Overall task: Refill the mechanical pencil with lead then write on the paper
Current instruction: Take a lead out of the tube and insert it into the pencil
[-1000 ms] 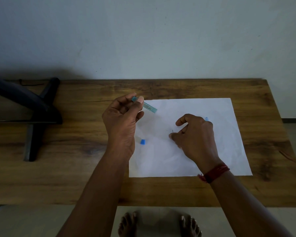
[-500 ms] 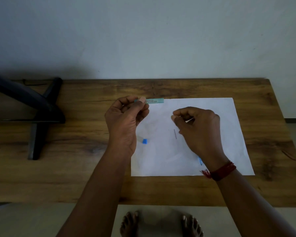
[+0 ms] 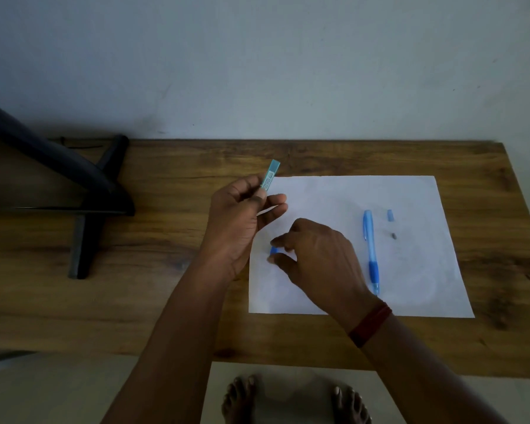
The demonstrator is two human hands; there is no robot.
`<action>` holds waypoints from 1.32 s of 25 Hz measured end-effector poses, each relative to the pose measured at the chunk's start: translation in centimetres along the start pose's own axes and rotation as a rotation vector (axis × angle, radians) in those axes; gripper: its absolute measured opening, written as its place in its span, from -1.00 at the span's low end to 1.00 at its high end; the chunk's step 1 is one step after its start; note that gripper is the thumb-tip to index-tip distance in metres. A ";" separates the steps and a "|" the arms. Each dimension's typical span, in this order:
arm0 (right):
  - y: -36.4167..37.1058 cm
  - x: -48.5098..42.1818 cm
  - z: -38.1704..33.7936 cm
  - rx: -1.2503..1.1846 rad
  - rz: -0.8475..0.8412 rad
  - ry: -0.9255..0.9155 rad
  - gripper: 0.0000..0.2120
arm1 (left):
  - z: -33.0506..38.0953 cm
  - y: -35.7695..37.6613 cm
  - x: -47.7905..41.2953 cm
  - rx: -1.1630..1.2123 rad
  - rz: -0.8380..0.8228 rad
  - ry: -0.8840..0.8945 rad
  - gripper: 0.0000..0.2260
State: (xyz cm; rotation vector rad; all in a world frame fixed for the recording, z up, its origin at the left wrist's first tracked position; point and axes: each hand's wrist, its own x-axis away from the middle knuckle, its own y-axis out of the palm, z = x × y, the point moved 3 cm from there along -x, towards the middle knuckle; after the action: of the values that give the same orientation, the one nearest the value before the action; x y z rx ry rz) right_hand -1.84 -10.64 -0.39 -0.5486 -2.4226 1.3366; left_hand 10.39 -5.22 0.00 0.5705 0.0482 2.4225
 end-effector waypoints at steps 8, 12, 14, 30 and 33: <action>-0.4 -0.2 0.2 -0.040 0.107 -0.023 -0.77 | 0.1 0.5 0.2 -0.176 0.031 0.069 -0.82; -3.3 -0.6 2.3 -0.455 0.418 0.225 -0.95 | 0.1 0.7 0.1 -0.245 0.002 0.088 -0.83; -4.1 -0.6 3.8 -0.800 0.513 0.415 -0.87 | -0.2 1.0 0.2 -0.302 -0.032 0.090 -0.83; -4.5 -0.7 5.9 -1.086 0.445 0.412 -0.84 | -0.5 2.4 0.4 -0.545 -0.142 0.240 -0.76; -4.5 -0.7 5.9 -1.074 0.404 0.393 -0.83 | -0.5 2.5 0.3 -0.564 -0.151 0.271 -0.74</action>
State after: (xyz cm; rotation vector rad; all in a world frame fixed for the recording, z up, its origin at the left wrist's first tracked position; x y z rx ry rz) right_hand -4.68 -17.51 0.31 -1.4341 -2.5590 -0.1438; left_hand 8.52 -6.96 0.09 -0.0171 -0.4472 2.2079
